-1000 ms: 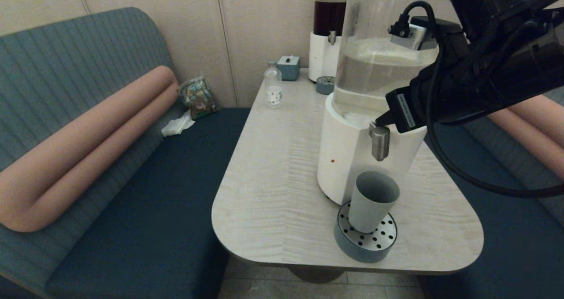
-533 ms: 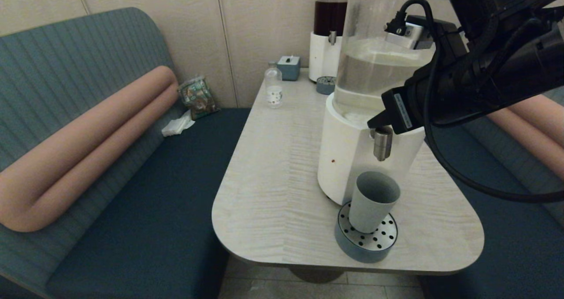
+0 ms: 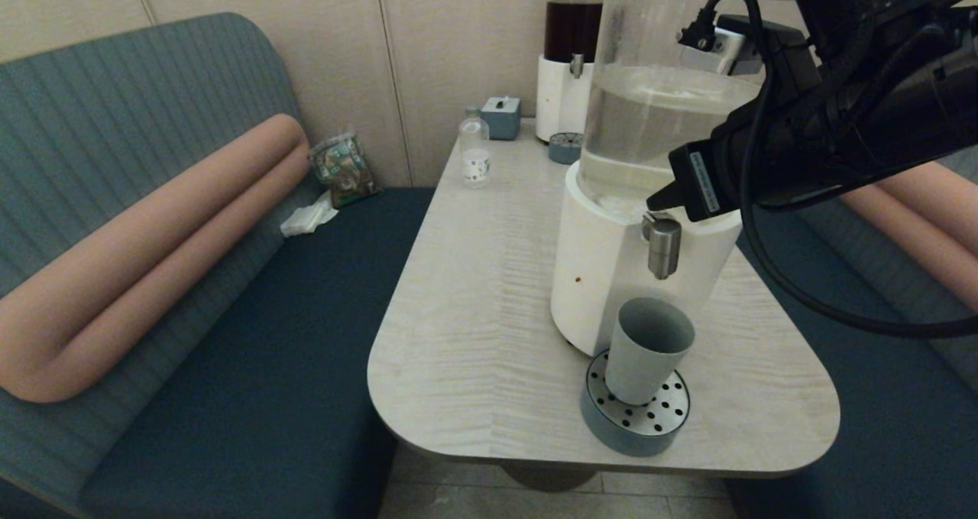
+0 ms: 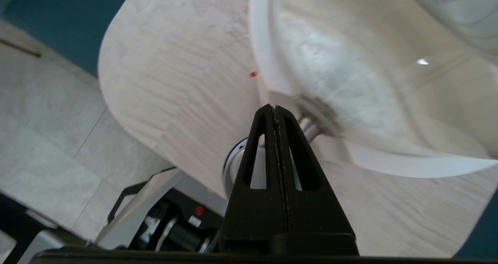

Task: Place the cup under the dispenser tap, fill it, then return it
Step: Turn on the faucet

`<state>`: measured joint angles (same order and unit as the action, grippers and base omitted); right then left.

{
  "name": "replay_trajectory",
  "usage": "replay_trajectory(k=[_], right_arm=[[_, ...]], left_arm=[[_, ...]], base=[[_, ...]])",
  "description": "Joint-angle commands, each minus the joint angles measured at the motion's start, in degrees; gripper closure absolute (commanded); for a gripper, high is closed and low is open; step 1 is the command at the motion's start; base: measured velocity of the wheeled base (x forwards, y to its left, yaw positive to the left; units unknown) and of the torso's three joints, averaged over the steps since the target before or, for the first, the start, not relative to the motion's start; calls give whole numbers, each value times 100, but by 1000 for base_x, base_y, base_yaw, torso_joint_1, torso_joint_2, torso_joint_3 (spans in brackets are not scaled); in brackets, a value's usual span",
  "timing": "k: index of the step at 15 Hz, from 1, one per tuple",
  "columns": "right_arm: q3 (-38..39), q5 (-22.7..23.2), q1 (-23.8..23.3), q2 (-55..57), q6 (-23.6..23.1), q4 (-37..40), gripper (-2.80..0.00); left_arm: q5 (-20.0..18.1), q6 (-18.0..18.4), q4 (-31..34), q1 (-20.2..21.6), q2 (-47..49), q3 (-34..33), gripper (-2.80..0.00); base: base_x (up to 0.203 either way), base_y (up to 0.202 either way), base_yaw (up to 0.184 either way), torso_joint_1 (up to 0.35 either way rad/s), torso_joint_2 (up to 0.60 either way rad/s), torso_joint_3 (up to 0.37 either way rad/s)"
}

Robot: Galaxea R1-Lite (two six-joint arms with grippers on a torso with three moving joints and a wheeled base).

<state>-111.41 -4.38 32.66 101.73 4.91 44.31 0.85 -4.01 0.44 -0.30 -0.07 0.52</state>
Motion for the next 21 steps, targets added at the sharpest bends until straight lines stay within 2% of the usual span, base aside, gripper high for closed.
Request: replay_trajectory(k=[1, 5, 21], right_arm=[[-4, -56, -29, -22, 1, 16, 0], [-4, -184, -104, 22, 3, 16, 0], [-3, -158, -127, 83, 19, 25, 0]], left_arm=[[3, -3, 0, 4, 7, 0, 0], [3, -3, 0, -3, 7, -1, 0], [3, -3, 0, -5, 2, 0, 0]], base=[[0, 0, 0, 0, 0, 0], [0, 0, 0, 0, 0, 0], [0, 0, 0, 0, 0, 0]])
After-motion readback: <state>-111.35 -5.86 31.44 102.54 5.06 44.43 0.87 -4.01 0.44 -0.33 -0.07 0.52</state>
